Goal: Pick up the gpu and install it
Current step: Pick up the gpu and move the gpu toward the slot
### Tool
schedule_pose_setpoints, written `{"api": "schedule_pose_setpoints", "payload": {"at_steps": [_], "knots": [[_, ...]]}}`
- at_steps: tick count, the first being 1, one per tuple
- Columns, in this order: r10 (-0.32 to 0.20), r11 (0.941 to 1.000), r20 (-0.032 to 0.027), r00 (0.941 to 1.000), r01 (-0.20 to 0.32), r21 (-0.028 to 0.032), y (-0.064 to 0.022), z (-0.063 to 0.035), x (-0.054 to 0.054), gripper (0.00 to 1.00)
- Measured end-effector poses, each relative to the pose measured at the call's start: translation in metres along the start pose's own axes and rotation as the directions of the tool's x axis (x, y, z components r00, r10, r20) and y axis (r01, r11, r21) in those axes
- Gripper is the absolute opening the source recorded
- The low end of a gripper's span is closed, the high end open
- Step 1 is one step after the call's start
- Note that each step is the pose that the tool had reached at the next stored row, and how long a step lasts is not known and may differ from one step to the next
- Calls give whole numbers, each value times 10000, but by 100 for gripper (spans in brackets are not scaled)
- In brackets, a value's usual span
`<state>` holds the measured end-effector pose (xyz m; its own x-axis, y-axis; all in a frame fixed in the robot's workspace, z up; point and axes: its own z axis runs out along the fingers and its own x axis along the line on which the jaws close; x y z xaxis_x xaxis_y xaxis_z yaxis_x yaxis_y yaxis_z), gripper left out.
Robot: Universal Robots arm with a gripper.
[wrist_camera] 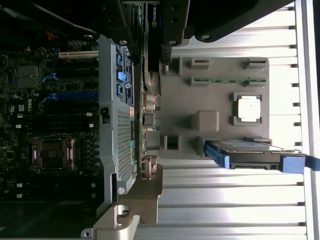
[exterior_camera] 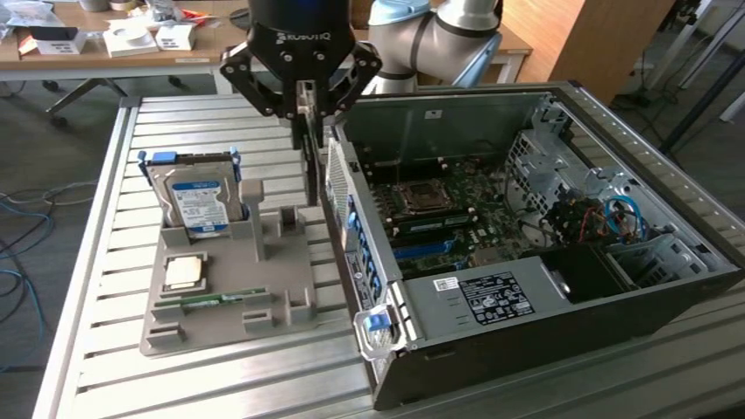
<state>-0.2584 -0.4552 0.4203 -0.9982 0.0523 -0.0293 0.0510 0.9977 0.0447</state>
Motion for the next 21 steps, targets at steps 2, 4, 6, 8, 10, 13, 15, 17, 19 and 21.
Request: {"api": "schedule_pose_setpoints", "payload": {"at_steps": [2, 4, 6, 8, 10, 13, 15, 17, 19, 21], "knots": [[0, 10000, -3, 10000, 0, 0, 4, 1, -67, 26], [1, 10000, -3, 10000, -1, 0, 8, 4, -134, 26], [0, 10000, -4, 10000, 0, -2, 11, 6, -210, 26], [0, 10000, -4, 10000, 0, -7, 15, 9, -286, 26], [2, 10000, -3, 10000, -2, -13, 19, 11, -362, 26], [0, 10000, -5, 10000, 0, -26, 25, 15, -487, 26], [3, 10000, -6, 10000, -3, -32, 30, 18, -575, 26], [0, 10000, -7, 10000, 0, -40, 34, 20, -666, 26], [3, 10000, -7, 10000, -3, -48, 39, 24, -759, 26], [0, 10000, -10, 10000, 0, -54, 43, 26, -849, 26]]}}
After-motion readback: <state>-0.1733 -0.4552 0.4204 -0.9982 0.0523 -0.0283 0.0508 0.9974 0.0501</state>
